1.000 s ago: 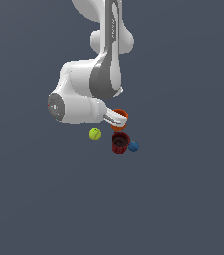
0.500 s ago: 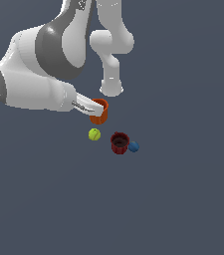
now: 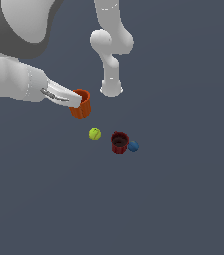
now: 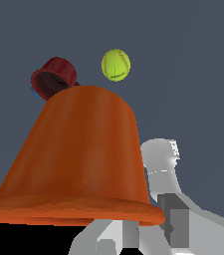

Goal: Pick up a designated object from a clutter of objects.

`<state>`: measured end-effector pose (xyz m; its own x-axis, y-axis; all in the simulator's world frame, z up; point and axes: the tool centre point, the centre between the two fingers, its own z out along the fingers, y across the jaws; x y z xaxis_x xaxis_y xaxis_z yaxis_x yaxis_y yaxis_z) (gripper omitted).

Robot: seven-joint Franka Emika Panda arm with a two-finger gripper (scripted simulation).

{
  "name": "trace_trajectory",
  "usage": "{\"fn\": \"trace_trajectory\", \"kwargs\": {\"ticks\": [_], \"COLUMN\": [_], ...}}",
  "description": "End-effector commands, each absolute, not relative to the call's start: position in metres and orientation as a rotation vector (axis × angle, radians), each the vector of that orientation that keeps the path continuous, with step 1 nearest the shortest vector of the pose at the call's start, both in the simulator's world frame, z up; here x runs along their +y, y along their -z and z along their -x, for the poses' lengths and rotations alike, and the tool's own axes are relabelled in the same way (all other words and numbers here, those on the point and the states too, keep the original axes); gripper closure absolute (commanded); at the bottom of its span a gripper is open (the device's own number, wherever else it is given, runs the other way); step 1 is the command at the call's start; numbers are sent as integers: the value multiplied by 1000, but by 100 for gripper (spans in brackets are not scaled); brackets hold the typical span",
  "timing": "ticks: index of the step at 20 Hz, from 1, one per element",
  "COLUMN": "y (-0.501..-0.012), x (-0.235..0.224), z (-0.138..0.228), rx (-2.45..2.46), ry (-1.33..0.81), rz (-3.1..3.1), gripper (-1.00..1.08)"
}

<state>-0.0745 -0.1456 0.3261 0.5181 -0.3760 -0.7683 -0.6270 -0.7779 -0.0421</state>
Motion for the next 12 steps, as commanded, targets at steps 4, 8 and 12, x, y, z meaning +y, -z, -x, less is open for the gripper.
{"fn": "trace_trajectory", "kwargs": {"ticks": [4, 8, 12], "y": [-350, -363, -374], "x": [-172, -188, -201], "z": [67, 62, 58], "rx": [833, 831, 829], "ry": [-1125, -1125, -1124], "rz": [2449, 2448, 2448], "gripper": [108, 108, 108]}}
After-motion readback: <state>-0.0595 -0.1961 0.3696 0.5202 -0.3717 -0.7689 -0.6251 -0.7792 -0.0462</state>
